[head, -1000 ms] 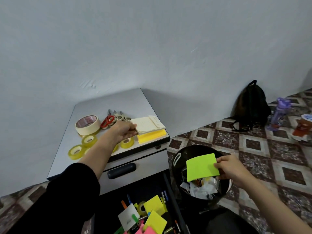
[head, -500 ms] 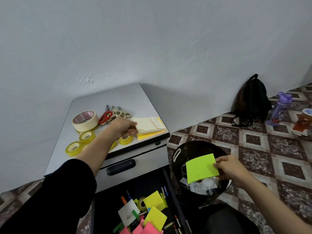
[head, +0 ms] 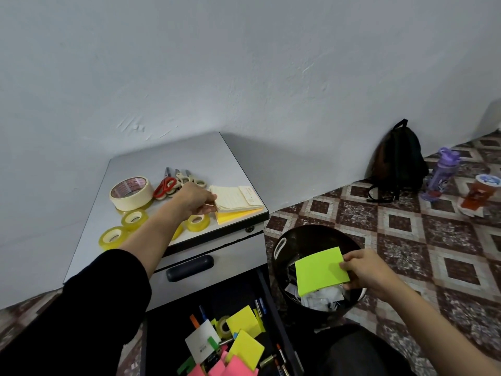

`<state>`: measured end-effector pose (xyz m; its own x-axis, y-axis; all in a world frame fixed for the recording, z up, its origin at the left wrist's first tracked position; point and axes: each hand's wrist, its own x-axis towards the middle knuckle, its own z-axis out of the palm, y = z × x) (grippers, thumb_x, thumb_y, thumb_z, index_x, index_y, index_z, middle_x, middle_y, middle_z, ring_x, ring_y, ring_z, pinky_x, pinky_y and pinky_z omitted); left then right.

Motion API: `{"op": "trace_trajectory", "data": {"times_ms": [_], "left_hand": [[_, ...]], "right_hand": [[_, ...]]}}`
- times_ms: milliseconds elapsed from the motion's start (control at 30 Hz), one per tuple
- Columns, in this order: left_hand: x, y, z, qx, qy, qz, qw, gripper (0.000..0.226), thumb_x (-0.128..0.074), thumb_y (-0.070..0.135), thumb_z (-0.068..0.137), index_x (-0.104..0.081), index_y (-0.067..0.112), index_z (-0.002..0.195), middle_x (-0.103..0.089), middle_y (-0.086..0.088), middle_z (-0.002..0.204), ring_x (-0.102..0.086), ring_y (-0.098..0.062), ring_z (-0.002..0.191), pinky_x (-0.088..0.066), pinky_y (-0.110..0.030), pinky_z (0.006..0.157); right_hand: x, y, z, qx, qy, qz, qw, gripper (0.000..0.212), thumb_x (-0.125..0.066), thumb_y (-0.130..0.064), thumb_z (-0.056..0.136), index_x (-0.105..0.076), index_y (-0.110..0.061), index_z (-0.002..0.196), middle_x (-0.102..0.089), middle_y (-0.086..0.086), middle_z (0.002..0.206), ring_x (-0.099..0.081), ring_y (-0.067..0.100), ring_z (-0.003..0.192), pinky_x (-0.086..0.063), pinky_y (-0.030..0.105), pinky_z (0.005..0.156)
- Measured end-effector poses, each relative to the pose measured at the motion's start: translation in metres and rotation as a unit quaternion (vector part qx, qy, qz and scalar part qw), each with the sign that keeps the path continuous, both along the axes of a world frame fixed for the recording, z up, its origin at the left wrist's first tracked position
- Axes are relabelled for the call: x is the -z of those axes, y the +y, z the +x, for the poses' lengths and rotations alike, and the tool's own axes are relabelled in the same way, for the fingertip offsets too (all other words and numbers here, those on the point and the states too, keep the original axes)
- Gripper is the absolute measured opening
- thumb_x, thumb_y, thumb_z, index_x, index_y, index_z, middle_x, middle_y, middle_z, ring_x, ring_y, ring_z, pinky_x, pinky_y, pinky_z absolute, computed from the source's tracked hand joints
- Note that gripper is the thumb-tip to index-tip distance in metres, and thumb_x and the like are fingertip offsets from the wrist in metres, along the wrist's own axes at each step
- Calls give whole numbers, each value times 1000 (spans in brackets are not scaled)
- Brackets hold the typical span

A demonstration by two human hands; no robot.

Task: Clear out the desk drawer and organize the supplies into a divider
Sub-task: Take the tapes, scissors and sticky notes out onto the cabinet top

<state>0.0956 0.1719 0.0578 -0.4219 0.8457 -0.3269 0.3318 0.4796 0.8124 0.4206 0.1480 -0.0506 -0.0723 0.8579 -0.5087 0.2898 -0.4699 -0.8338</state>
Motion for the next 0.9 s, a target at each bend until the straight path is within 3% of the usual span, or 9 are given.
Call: {"op": "trace_trajectory", "data": {"times_ms": [300, 400, 500, 667, 733, 900], "left_hand": [[-9, -5, -8, -9, 38, 28, 999, 9, -58, 5, 90, -58, 0, 83, -62, -8, 74, -57, -6, 35, -45, -13, 37], [-14, -13, -13, -9, 38, 51, 998, 12, -58, 8, 90, -61, -2, 96, -64, -7, 75, -60, -9, 47, -47, -13, 42], [-16, -30, -17, 0, 32, 91, 995, 16, -57, 11, 92, -63, 0, 101, -66, -7, 81, -62, -11, 58, -49, -11, 46], [-7, -65, -32, -7, 5, 132, 991, 16, -55, 14, 94, -64, 4, 102, -68, -5, 85, -61, -14, 66, -48, -17, 56], [-2, -78, -44, -24, -4, 142, 990, 15, -54, 14, 93, -64, 4, 101, -67, -5, 83, -61, -14, 65, -49, -21, 60], [6, -102, -67, -35, -3, 146, 989, 13, -54, 13, 93, -64, 7, 91, -67, -4, 79, -61, 0, 50, -49, -10, 51]], "right_hand": [[-20, 4, -5, 46, -19, 57, 997, 25, -49, 2, 93, -55, -7, 71, -47, 12, 80, -47, 22, 62, -45, 25, 36], [-32, 10, -20, 76, 37, 78, 993, 19, -47, 1, 94, -58, -5, 79, -51, 10, 88, -49, 20, 68, -44, 29, 46], [-49, 23, -45, 100, 126, 84, 983, 12, -48, 3, 93, -57, -4, 95, -53, 10, 86, -50, 19, 69, -44, 24, 42], [-79, 59, -105, 72, 180, 113, 974, 22, -52, 6, 89, -55, -8, 72, -52, 10, 71, -47, 18, 58, -36, 13, 31], [-86, 72, -133, 50, 166, 124, 977, 23, -55, 6, 88, -54, -7, 70, -51, 10, 67, -46, 17, 55, -35, 13, 30], [-85, 91, -172, 2, 87, 122, 989, 24, -58, 5, 86, -52, -7, 65, -50, 8, 64, -46, 18, 51, -34, 12, 29]]}}
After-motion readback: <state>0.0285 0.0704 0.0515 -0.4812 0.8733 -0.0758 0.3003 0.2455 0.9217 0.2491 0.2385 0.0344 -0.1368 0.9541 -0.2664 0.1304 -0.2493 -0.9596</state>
